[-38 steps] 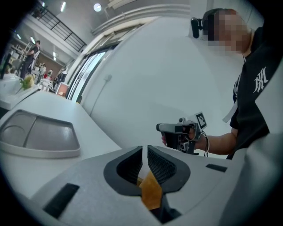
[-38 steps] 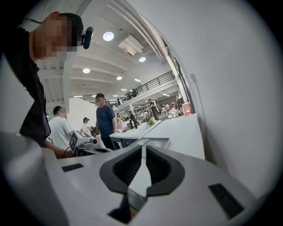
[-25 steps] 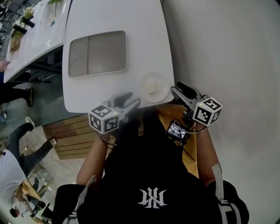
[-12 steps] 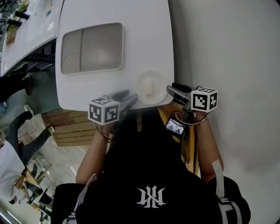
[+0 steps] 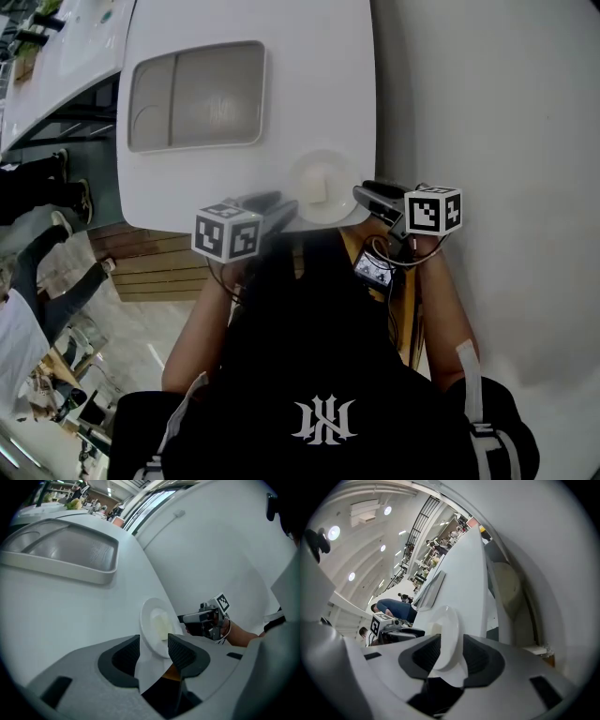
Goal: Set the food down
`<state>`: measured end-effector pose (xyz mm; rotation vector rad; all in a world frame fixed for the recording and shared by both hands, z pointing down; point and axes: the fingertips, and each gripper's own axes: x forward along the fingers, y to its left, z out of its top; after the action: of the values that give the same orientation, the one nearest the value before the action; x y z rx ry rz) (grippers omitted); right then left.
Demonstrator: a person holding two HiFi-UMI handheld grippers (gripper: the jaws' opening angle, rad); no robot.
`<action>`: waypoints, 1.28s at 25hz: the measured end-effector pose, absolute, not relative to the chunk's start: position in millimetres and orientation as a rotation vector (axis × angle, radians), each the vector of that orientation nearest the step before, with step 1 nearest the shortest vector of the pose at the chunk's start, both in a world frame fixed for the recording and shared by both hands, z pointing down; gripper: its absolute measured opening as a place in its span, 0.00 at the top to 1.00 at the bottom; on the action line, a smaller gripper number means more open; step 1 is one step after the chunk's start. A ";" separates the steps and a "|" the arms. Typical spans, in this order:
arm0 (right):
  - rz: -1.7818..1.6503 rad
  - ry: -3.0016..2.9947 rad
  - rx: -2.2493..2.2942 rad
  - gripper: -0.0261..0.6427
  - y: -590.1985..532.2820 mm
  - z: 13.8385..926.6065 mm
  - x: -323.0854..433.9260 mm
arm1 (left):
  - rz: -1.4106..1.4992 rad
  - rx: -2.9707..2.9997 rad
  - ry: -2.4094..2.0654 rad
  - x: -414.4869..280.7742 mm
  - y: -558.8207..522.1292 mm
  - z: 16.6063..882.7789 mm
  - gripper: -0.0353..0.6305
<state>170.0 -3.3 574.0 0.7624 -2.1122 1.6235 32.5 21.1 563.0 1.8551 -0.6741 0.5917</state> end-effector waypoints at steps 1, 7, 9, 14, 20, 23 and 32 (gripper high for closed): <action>1.636 -2.112 0.757 0.76 -3.0 574.0 169.1 | 0.593 1.854 -0.672 34.4 21.8 563.9 0.69; 1.678 -2.103 0.726 0.80 -0.3 577.6 163.8 | 0.634 1.854 -0.668 38.6 23.4 569.9 0.69; 1.687 -2.100 0.728 0.80 -1.3 576.8 162.5 | 0.625 1.845 -0.662 40.6 22.5 569.6 0.69; 1.703 -2.084 0.754 0.83 -2.2 576.9 164.3 | 0.619 1.826 -0.675 39.6 20.3 569.5 0.73; 1.714 -2.062 0.781 0.88 -1.3 579.4 167.5 | 0.636 1.811 -0.693 35.8 20.7 573.5 0.82; 1.724 -2.053 0.787 0.89 -0.6 579.9 169.2 | 0.640 1.801 -0.697 35.6 22.1 574.3 0.84; 1.829 -2.026 0.775 0.93 -1.1 580.4 168.9 | 0.653 1.783 -0.704 35.1 23.9 575.1 0.87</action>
<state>168.9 -1.1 580.4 0.7749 -2.0256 1.8285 35.1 23.9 575.1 1.7827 -0.7043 0.6530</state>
